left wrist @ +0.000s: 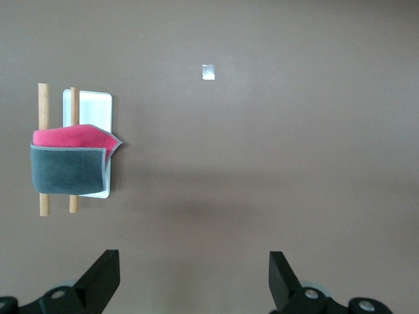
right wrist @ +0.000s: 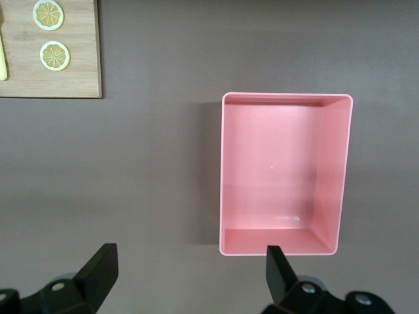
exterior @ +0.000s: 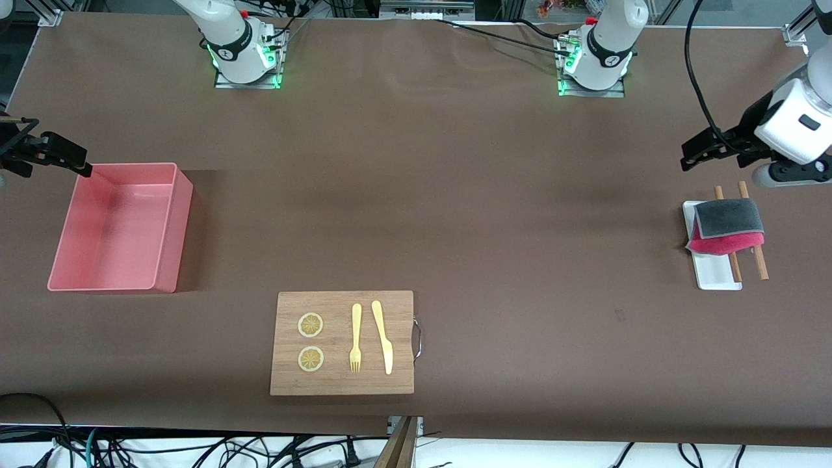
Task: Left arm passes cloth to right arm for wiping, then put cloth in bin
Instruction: 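Lower the left gripper onto the pink-and-grey cloth on the holder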
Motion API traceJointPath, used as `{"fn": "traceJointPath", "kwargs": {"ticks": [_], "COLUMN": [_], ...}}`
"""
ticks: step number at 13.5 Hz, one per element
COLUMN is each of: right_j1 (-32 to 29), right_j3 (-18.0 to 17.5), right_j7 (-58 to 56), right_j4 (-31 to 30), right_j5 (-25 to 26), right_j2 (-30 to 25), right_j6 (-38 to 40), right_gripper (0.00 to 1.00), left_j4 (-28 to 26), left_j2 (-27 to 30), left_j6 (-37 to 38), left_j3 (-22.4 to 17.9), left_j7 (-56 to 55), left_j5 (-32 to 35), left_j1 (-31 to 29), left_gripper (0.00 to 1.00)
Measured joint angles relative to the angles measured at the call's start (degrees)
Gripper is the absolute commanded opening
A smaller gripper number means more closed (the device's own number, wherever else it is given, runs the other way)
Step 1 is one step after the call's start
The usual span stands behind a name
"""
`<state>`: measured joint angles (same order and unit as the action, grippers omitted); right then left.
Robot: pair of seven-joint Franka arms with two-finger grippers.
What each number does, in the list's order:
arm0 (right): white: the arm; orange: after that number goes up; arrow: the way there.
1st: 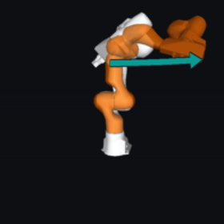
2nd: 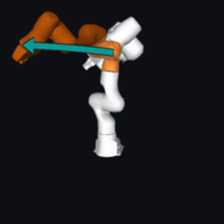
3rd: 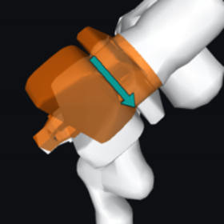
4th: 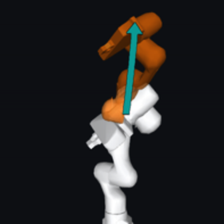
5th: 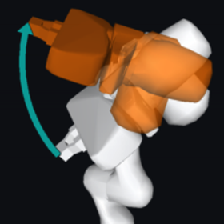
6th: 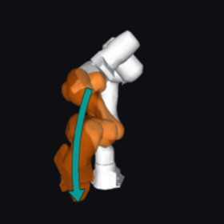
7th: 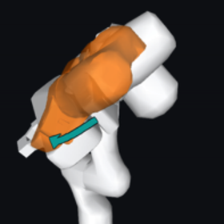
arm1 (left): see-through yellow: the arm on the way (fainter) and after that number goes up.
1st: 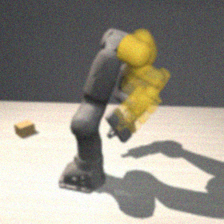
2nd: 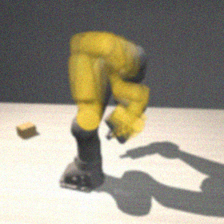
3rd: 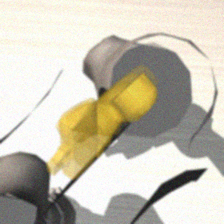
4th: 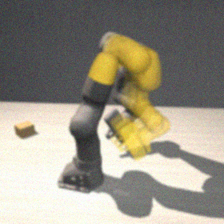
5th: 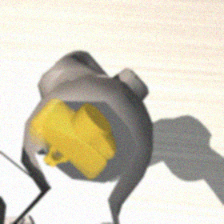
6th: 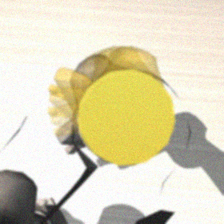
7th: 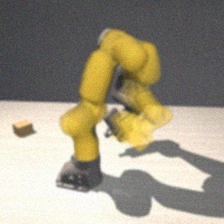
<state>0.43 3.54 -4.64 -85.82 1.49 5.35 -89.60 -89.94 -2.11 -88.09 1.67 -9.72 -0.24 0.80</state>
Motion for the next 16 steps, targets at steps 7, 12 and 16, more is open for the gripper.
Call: {"fn": "traceJointPath", "kwargs": {"ticks": [7,12,16], "right_j1": [0.0,0.04,0.04], "right_j3": [-0.03,-0.21,-0.26], "right_j7": [0.0,0.0,0.0], "right_j4": [0.0,0.0,0.0], "right_j5": [-0.14,-0.17,-0.18], "right_j2": [0.08,0.22,0.26], "right_j6": [0.0,0.0,-0.02], "right_gripper": [1.0,1.0,1.0], "left_j4": [0.02,-5.44,-13.02], "left_j2": [-3.74,-7.23,-12.26], "left_j6": [-0.81,-10.74,-22.82], "left_j3": [-0.21,-0.5,-0.7], "left_j7": [1.41,21.11,29.38], "left_j5": [7.96,2.99,-0.64], "left_j1": [-2.91,-17.94,-27.53], "left_gripper": [1.0,1.0,1.0]}}
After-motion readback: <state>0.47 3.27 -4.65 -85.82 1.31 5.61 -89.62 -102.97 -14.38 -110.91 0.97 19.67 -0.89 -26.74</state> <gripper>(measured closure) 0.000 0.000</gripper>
